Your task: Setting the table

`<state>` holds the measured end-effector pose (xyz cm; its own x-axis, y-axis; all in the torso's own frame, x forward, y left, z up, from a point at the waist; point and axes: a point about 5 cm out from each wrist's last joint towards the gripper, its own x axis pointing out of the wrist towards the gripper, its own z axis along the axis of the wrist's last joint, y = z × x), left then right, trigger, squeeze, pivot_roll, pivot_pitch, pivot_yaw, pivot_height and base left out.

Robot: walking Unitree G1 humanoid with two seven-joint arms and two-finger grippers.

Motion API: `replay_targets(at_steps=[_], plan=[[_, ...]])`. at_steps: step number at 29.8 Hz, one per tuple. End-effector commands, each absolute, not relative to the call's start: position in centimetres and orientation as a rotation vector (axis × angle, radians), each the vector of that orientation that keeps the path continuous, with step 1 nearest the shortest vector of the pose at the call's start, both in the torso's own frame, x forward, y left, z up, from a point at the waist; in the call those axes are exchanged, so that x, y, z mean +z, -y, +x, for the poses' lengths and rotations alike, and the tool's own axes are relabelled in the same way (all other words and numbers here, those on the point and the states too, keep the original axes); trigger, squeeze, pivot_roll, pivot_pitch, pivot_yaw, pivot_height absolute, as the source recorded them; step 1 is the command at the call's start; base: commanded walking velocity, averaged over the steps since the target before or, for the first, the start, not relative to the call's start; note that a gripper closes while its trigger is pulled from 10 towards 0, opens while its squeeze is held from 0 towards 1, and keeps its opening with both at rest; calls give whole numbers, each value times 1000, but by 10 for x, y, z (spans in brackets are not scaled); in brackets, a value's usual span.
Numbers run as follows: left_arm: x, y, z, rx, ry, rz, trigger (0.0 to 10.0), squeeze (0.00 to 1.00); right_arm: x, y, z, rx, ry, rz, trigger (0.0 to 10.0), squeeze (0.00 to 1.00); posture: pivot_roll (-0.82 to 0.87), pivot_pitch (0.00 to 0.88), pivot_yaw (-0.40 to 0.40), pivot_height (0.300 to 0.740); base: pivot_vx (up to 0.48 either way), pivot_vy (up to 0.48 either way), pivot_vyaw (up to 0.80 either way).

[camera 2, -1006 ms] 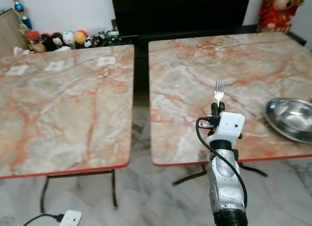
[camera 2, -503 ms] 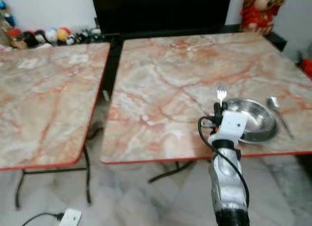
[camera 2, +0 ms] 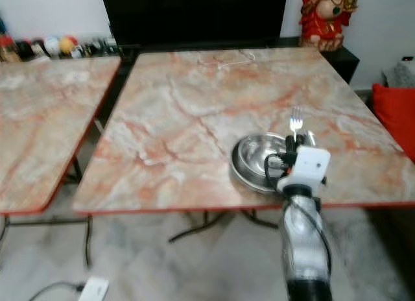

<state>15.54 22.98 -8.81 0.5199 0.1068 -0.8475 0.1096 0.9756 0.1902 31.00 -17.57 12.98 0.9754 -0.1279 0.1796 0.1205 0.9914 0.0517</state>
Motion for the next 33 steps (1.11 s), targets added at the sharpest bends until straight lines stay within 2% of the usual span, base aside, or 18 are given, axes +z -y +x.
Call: replay_targets(at_steps=[1, 18, 33], plan=[[-88, -232, 155, 10, -1031, 230, 10000, 0, 132, 183, 310, -150, 187, 34, 10000, 0, -143, 28, 58, 740, 0, -435, 0], [-88, -233, 155, 25, -1023, 203, 10000, 0, 131, 183, 310, -156, 181, 35, 10000, 0, -141, 30, 61, 740, 14, -20, 0], [-87, -233, 155, 21, -1023, 197, 10000, 0, 130, 183, 311, -162, 174, 36, 10000, 0, -140, 31, 62, 740, 337, 0, 0]])
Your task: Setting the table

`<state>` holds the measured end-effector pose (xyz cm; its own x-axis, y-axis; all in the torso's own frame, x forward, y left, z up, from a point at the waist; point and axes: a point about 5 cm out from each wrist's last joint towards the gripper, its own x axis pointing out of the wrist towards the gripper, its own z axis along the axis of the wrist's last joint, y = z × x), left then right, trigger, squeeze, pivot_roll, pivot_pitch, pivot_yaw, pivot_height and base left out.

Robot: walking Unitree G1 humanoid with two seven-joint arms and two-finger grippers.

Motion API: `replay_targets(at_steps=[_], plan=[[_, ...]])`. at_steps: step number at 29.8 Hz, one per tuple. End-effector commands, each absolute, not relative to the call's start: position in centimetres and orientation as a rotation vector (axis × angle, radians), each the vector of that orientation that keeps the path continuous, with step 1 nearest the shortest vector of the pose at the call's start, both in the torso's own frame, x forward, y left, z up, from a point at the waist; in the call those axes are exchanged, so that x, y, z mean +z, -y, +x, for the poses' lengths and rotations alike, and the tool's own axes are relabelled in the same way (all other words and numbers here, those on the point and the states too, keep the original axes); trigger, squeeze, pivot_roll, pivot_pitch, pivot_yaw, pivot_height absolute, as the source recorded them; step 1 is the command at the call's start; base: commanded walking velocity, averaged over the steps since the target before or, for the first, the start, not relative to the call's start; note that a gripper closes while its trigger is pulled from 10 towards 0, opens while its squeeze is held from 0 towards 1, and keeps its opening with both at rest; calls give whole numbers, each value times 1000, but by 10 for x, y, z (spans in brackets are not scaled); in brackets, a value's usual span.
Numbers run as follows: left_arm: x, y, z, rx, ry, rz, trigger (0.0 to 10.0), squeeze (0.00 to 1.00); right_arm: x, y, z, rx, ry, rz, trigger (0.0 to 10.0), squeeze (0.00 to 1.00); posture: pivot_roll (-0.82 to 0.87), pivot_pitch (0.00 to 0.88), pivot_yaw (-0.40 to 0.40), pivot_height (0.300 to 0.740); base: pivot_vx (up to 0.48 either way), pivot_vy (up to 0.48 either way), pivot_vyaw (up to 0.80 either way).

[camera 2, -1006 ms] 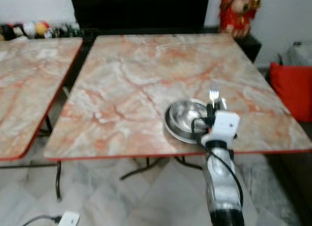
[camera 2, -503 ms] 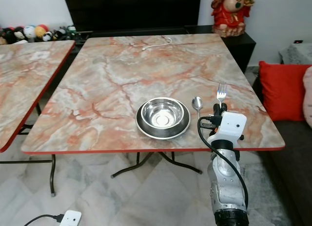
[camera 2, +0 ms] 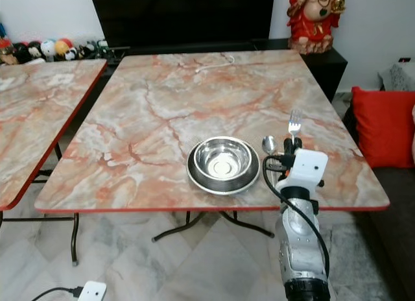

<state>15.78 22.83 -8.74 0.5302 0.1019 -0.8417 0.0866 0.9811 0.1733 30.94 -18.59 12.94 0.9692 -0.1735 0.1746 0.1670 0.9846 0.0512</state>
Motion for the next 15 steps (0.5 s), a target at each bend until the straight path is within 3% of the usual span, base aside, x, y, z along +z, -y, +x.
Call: replay_targets(at_steps=[1, 10, 15], plan=[[-87, -233, 155, 21, -1022, 198, 10000, 0, 130, 183, 311, -163, 174, 37, 10000, 0, -140, 31, 62, 740, 334, 0, 0], [-87, -233, 156, 21, -1023, 206, 10000, 0, 137, 190, 315, -195, 182, 20, 10000, 0, -141, 34, 66, 740, 0, 0, 0], [-87, -233, 156, 19, -1022, 205, 10000, 0, 146, 208, 321, -258, 172, -6, 10000, 0, -139, 36, 67, 740, 0, 0, 0]])
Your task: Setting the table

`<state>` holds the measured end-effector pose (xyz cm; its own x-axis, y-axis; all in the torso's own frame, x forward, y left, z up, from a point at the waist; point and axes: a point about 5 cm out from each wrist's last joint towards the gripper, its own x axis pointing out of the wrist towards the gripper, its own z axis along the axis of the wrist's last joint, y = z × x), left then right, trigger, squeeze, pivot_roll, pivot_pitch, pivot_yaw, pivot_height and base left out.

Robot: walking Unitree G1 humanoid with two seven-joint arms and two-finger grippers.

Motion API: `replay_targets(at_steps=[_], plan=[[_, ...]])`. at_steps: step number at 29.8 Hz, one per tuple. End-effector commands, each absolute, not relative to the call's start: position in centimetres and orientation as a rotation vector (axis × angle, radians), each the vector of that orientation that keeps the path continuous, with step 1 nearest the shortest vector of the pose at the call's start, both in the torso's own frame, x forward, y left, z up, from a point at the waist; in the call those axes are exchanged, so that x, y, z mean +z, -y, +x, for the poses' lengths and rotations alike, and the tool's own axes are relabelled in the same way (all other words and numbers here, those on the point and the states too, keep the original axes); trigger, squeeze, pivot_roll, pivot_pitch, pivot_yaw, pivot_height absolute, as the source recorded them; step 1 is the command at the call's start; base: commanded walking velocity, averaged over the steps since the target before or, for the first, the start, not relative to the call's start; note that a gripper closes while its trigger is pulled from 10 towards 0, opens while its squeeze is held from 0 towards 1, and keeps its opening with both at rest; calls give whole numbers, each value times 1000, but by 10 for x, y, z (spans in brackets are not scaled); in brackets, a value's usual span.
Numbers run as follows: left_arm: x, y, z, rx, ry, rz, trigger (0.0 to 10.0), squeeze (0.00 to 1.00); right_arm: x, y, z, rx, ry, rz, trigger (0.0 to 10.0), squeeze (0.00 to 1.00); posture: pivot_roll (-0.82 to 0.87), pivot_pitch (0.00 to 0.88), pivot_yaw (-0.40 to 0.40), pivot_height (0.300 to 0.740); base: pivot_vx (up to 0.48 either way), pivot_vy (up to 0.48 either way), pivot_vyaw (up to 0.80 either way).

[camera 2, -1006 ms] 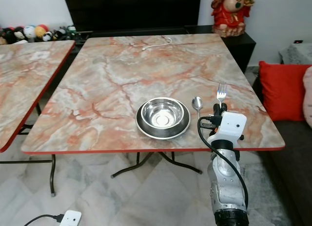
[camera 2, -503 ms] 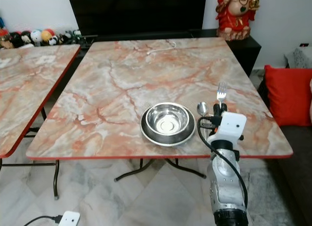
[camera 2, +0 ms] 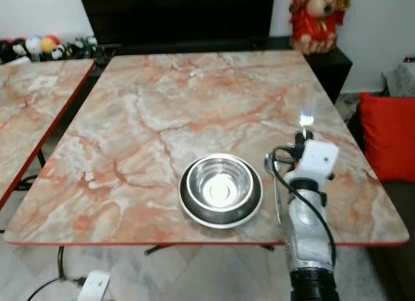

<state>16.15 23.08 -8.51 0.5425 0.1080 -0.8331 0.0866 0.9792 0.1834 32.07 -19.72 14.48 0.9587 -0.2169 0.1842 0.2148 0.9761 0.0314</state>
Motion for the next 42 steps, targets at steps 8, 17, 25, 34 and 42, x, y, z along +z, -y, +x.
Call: replay_targets(at_steps=[8, 17, 25, 34, 42], plan=[[-87, -232, 157, 14, -1023, 205, 10000, 0, 149, 246, 327, -362, -13, -84, 10000, 0, -143, 39, 72, 740, 0, 0, 0], [-87, -231, 158, 5, -1024, 199, 10000, 0, 128, 249, 336, -264, -230, 23, 10000, 0, -138, 37, 74, 740, 0, 0, 0], [-87, -232, 158, 7, -1026, 199, 10000, 0, 113, 242, 333, -226, -318, 75, 10000, 0, -136, 42, 79, 740, 0, 0, 0], [-87, -232, 157, 2, -1028, 203, 10000, 0, 97, 243, 329, -209, -360, 54, 10000, 0, -132, 44, 81, 740, 0, 0, 0], [-87, -233, 157, 2, -1030, 205, 10000, 0, 92, 247, 325, -246, -380, 45, 10000, 0, -136, 48, 84, 740, 0, 0, 0]])
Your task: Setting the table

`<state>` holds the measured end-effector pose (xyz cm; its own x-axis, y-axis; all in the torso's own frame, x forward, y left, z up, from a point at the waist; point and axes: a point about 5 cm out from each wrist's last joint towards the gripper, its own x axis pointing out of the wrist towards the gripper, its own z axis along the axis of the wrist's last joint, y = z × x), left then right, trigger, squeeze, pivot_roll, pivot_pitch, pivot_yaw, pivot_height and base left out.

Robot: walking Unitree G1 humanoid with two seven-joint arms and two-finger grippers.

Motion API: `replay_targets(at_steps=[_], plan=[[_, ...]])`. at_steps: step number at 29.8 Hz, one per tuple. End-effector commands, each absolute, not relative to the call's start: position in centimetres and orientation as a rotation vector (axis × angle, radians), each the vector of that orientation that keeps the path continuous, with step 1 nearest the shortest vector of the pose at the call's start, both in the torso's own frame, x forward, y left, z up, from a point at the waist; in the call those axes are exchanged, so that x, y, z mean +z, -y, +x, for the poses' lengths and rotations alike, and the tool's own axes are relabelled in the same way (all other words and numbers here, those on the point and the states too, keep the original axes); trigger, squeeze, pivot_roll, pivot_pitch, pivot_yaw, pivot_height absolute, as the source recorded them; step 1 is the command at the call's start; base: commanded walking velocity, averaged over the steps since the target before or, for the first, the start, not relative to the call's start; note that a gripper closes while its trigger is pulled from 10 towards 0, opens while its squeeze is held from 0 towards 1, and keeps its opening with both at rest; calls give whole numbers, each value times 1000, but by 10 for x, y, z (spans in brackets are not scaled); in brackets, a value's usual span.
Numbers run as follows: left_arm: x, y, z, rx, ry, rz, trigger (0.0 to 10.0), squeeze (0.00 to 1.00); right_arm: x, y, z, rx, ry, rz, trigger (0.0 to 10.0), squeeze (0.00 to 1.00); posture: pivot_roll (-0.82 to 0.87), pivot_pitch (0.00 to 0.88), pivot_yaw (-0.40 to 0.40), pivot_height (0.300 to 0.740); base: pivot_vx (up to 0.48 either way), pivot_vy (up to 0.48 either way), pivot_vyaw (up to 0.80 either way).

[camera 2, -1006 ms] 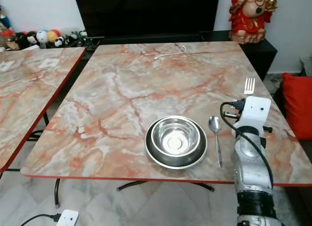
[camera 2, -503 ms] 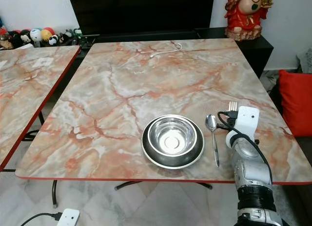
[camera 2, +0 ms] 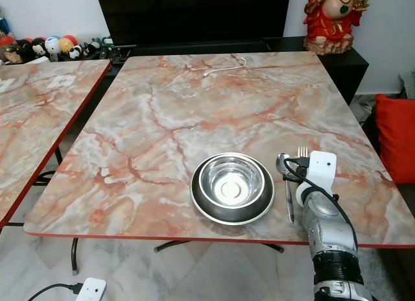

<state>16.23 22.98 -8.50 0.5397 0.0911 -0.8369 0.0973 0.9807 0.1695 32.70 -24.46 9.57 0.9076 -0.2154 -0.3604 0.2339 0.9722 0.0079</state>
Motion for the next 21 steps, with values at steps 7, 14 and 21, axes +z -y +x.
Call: replay_targets(at_steps=[7, 14, 21], plan=[[-87, -234, 157, 3, -1029, 209, 10000, 0, 86, 248, 323, -249, -395, 29, 10000, 0, -134, 47, 85, 740, 0, 0, 0], [-86, -234, 157, 3, -1029, 211, 10000, 0, 80, 247, 320, -243, -391, -29, 10000, 0, -132, 47, 87, 740, 0, 0, 0], [-86, -235, 157, 5, -1029, 213, 10000, 0, 76, 245, 319, -249, -399, -41, 10000, 0, -128, 45, 89, 740, 0, 0, 0]])
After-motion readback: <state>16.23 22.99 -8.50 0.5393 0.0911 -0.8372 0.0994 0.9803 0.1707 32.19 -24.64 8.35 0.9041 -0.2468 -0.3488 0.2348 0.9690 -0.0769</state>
